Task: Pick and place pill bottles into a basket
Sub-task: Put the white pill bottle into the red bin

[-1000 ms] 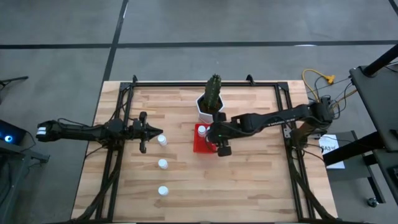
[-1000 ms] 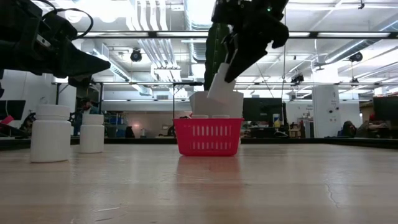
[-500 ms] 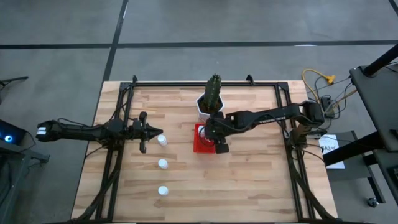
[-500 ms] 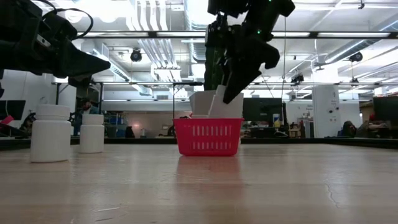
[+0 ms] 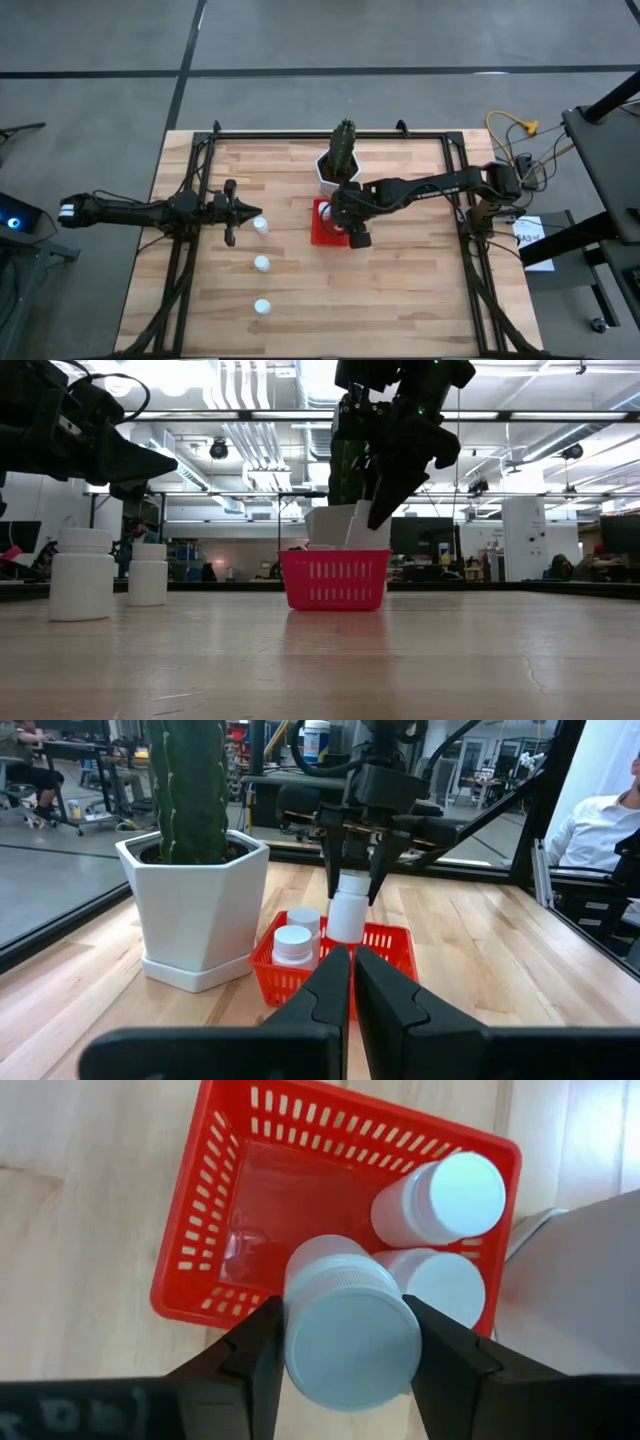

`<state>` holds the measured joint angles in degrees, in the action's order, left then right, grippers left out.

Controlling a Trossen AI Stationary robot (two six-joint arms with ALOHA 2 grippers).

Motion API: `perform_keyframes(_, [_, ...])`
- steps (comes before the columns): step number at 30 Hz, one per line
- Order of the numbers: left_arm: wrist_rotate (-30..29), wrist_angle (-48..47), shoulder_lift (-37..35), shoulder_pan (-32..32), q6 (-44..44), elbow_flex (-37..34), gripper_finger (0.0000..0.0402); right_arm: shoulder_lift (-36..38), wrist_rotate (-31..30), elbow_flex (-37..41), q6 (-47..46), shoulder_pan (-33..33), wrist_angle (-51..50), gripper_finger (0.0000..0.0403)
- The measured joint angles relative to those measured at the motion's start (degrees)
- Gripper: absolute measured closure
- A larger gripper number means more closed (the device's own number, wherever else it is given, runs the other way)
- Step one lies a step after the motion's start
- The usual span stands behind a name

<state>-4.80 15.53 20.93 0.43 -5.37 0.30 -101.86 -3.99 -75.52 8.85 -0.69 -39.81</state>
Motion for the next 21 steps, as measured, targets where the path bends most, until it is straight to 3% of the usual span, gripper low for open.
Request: perform_keyframes(21, [-0.01,0.0,0.04,0.0,0.0,0.0,0.0401,-3.31,-0.35,-0.12,-0.2,-0.02,0.0,0.0246])
